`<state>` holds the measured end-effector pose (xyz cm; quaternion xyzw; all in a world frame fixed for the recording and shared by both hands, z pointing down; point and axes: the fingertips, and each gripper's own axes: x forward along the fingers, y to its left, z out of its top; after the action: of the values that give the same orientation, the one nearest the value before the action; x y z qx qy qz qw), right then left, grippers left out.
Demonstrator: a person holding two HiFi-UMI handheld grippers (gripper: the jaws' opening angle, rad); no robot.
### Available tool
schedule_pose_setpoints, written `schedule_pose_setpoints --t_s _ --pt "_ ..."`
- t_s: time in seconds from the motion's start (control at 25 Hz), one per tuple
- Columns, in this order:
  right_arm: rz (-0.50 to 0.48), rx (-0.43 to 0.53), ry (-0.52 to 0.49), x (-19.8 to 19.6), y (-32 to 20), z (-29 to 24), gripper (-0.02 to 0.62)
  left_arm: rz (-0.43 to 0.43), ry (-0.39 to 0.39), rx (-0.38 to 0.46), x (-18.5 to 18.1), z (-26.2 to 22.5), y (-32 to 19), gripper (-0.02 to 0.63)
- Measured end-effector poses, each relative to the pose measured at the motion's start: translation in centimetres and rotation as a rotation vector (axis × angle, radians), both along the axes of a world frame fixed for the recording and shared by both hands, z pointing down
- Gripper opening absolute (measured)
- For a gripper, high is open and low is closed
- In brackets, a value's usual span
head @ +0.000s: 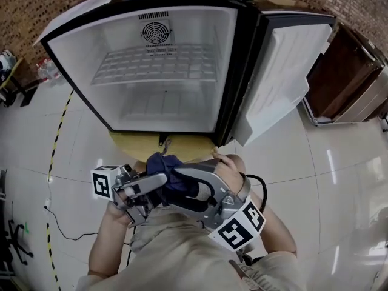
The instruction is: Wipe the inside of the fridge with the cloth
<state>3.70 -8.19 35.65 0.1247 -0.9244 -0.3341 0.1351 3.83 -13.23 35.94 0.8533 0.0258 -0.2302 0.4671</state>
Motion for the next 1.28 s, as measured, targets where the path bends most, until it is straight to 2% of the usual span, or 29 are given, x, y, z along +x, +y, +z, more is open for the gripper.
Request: schedule_pose_setpoints --t_s 0.12,0.28,0.4,0.48,0.52,0.6,0.64,0.68,0.8,0.92,1.0,1.12,1.28 --pt "0.006 0.032 -0.036 1.4 0.1 -0.8 0.375 -0.010 0.061 -0.002 -1.7 -1.3 -0.3 0.172" --pt "0.030 0.168 0.036 0.7 0.3 0.5 0.440 0.011 0.076 -0.001 -2.6 -2.1 0.0 0.169" --pt "0.031 0.274 0.038 -0.4 0.4 0.7 0.445 0.078 0.072 -0.016 -2.0 -2.0 0.9 0.169" --pt "0.007 0.282 0.018 -0.8 0.4 0.4 0.445 0.124 0.051 -0.028 -1.2 -1.3 1.6 0.169" --pt "-0.015 0.262 0.005 -0.9 0.6 0.2 0.429 0.140 0.038 -0.033 -0.9 -1.0 1.8 0.169" --pt "-0.059 0.191 -0.028 -1.1 1.0 -0.2 0.305 0.156 0.022 -0.045 -0.3 -0.5 2.2 0.170" --pt "-0.071 0.159 -0.038 -1.1 1.0 -0.4 0.259 0.158 0.017 -0.052 -0.2 -0.3 2.3 0.170" --pt "-0.072 0.141 -0.038 -1.2 0.9 -0.3 0.238 0.155 0.007 -0.059 -0.1 -0.2 2.3 0.172" --pt "-0.030 0.139 0.000 -1.6 -0.1 0.9 0.223 0.111 -0.066 -0.064 0.1 0.8 1.7 0.172" --pt "0.021 0.089 -0.016 -1.7 -0.7 1.4 0.170 0.065 -0.119 -0.039 0.2 1.1 1.4 0.181" --pt "0.055 0.060 -0.056 -1.6 -1.2 0.9 0.128 0.007 -0.158 0.040 0.3 0.4 1.1 0.217" --pt "0.090 0.015 -0.147 -1.6 -2.2 -0.4 0.114 -0.128 -0.258 0.208 -0.6 -0.8 0.4 0.264" --pt "0.160 -0.100 -0.350 -0.1 -4.6 -3.1 0.110 -0.296 -0.317 0.319 -4.2 -2.9 -0.9 0.267"
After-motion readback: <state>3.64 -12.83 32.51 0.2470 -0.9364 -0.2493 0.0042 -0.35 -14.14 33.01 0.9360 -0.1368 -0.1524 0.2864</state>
